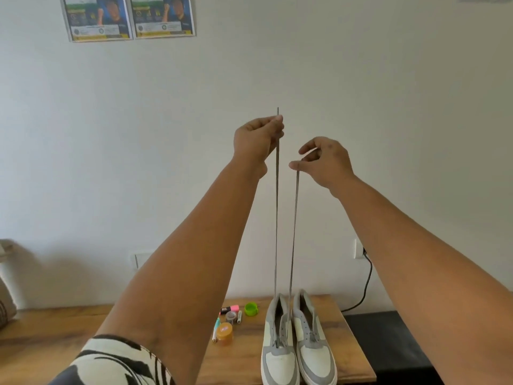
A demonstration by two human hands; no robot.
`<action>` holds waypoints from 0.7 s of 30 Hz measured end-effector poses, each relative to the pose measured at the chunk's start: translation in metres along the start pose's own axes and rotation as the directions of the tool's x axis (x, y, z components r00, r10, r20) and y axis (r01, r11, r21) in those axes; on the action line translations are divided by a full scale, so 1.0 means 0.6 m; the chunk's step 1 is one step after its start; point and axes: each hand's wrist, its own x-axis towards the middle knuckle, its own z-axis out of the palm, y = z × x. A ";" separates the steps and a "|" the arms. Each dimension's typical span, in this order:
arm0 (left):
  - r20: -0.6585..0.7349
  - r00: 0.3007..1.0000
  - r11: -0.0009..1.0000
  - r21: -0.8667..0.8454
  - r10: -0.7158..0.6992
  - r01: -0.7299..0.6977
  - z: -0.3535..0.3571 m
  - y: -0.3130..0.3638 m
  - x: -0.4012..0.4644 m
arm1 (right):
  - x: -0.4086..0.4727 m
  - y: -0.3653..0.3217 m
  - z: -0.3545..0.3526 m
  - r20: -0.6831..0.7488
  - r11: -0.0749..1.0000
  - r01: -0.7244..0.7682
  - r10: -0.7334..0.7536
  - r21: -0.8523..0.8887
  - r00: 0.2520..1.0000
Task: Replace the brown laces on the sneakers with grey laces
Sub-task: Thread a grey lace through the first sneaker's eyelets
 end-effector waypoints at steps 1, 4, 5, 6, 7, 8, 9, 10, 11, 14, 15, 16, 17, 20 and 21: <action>-0.007 1.000 1.000 0.002 0.016 -0.016 -0.001 -0.002 -0.001 | 0.001 0.006 0.003 0.004 0.997 -0.030 0.030 0.072 1.000; -0.023 0.991 0.980 0.153 0.133 -0.128 -0.019 -0.032 -0.004 | -0.014 0.038 0.030 0.090 0.860 -0.183 0.159 0.477 0.983; -0.034 0.987 0.960 0.239 0.158 -0.145 -0.031 -0.054 -0.011 | -0.027 0.056 0.047 0.131 0.766 -0.253 0.218 0.591 0.967; -0.040 0.984 0.933 0.325 0.175 -0.153 -0.042 -0.078 -0.020 | -0.039 0.075 0.063 0.159 0.685 -0.307 0.273 0.660 0.949; -0.034 0.985 0.905 0.400 0.171 -0.144 -0.054 -0.109 -0.034 | -0.056 0.100 0.083 0.190 0.626 -0.361 0.325 0.691 0.926; -0.018 0.990 0.883 0.455 0.142 -0.119 -0.068 -0.145 -0.052 | -0.076 0.128 0.104 0.226 0.585 -0.414 0.369 0.698 0.902; -0.001 0.995 0.865 0.494 0.097 -0.084 -0.084 -0.185 -0.071 | -0.096 0.158 0.124 0.264 0.571 -0.465 0.402 0.677 0.877; -0.001 1.000 0.850 0.525 0.031 -0.026 -0.102 -0.235 -0.091 | -0.120 0.195 0.146 0.305 0.574 -0.526 0.440 0.627 0.845; -0.016 0.999 0.836 0.548 -0.036 0.038 -0.121 -0.284 -0.111 | -0.144 0.233 0.166 0.337 0.600 -0.584 0.481 0.548 0.810; -0.110 0.966 0.773 0.582 -0.234 0.253 -0.180 -0.421 -0.179 | -0.224 0.352 0.222 0.376 0.748 -0.653 0.574 0.122 0.727; -0.141 0.941 0.738 0.589 -0.308 0.330 -0.198 -0.461 -0.206 | -0.252 0.386 0.238 0.404 0.774 -0.632 0.592 -0.043 0.698; -0.165 0.914 0.708 0.588 -0.370 0.392 -0.214 -0.495 -0.231 | -0.276 0.413 0.252 0.436 0.779 -0.602 0.610 -0.176 0.662; -0.183 0.888 0.676 0.588 -0.423 0.443 -0.229 -0.528 -0.255 | -0.299 0.437 0.265 0.461 0.775 -0.572 0.624 -0.267 0.631; -0.205 0.830 0.598 0.607 -0.519 0.524 -0.260 -0.602 -0.297 | -0.346 0.481 0.300 0.411 0.770 -0.505 0.636 -0.390 0.653; -0.208 0.818 0.580 0.614 -0.536 0.535 -0.265 -0.620 -0.303 | -0.356 0.492 0.311 0.361 0.763 -0.500 0.639 -0.409 0.680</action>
